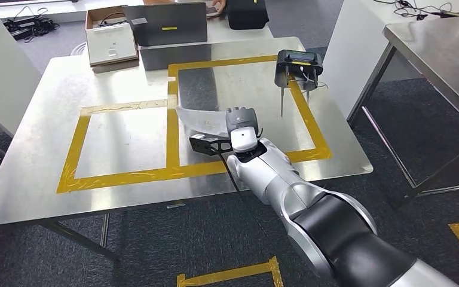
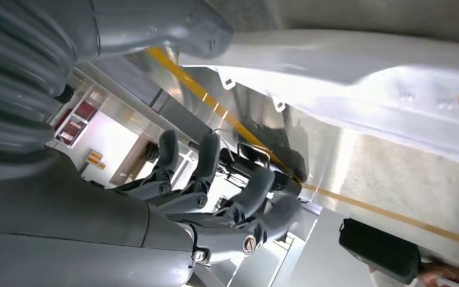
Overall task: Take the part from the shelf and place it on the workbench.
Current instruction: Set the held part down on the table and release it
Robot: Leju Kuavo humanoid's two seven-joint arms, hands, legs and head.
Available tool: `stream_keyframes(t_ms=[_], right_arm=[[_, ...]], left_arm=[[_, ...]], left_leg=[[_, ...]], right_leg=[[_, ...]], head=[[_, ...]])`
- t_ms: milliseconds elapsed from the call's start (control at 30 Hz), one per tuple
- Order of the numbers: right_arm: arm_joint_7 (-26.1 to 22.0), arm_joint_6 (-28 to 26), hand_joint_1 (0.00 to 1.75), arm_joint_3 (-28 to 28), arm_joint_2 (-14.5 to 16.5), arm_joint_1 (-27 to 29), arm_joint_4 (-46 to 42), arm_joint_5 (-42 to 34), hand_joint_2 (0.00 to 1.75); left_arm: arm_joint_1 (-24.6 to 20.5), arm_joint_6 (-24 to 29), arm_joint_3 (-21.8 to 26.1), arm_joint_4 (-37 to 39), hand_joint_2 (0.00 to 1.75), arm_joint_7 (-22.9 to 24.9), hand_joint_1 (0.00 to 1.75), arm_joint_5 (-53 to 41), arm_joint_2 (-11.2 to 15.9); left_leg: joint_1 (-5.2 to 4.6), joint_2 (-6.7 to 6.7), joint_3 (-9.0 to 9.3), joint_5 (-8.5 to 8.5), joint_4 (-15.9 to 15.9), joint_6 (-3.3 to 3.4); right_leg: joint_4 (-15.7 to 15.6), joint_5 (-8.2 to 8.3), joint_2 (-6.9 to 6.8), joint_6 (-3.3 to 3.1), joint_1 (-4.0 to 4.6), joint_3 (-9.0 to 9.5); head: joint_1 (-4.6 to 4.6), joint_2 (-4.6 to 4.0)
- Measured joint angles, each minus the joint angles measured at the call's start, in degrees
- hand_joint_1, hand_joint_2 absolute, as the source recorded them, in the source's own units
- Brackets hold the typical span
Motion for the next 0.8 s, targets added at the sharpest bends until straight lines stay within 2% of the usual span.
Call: stream_keyframes(t_ms=[800], right_arm=[[-0.3, -0.1, 0.00, 0.0, 0.0, -0.1, 0.0, -0.3, 1.75]], left_arm=[[0.0, 0.0, 0.0, 0.0, 0.00, 1.0, 0.00, 0.5, 0.0]], left_leg=[[0.00, 0.00, 0.00, 0.00, 0.0, 0.00]], right_leg=[[0.0, 0.02, 0.00, 0.03, 0.00, 0.01]], head=[[0.00, 0.00]])
